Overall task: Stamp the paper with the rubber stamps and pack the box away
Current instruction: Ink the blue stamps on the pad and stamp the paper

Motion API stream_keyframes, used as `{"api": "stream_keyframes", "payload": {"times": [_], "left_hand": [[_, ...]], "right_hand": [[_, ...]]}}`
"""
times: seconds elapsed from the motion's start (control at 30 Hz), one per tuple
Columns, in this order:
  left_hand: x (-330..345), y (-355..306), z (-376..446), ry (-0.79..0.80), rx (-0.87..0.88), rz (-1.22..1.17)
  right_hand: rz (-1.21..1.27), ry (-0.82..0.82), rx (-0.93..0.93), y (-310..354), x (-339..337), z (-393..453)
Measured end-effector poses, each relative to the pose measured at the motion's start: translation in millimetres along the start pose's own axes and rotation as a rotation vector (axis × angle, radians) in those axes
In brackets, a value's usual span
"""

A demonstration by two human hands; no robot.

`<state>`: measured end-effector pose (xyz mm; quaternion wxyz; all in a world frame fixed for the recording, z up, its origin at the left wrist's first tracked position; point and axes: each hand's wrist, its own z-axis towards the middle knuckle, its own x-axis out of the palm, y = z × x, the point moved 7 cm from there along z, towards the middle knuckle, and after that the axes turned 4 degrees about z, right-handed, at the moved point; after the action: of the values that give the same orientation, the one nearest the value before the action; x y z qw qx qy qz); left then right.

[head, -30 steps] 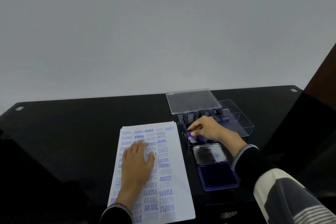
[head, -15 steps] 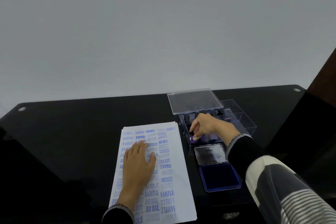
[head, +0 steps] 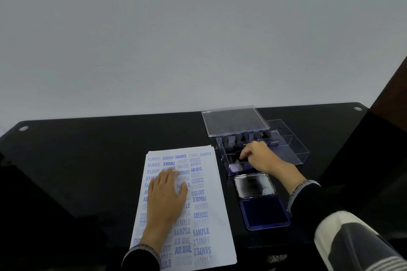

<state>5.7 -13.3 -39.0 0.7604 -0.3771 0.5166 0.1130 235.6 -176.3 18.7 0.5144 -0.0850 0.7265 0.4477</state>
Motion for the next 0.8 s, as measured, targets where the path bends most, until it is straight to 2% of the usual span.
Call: {"api": "stream_keyframes", "payload": {"times": [0.2,0.37,0.47,0.8], "left_hand": [[1,0,0,0.006,-0.008,0.009],[0,-1,0,0.002,-0.003,0.011],[0,0,0,-0.001,-0.004,0.006],[3,1,0,0.001,-0.006,0.019]], "right_hand": [[0.064,-0.074,-0.004,3,-3,-6],[0.215,-0.341,-0.016,12,-23,-7],[0.187,-0.411,-0.013,18,-23,5],[-0.123,-0.133,0.139,29,15,71]]}}
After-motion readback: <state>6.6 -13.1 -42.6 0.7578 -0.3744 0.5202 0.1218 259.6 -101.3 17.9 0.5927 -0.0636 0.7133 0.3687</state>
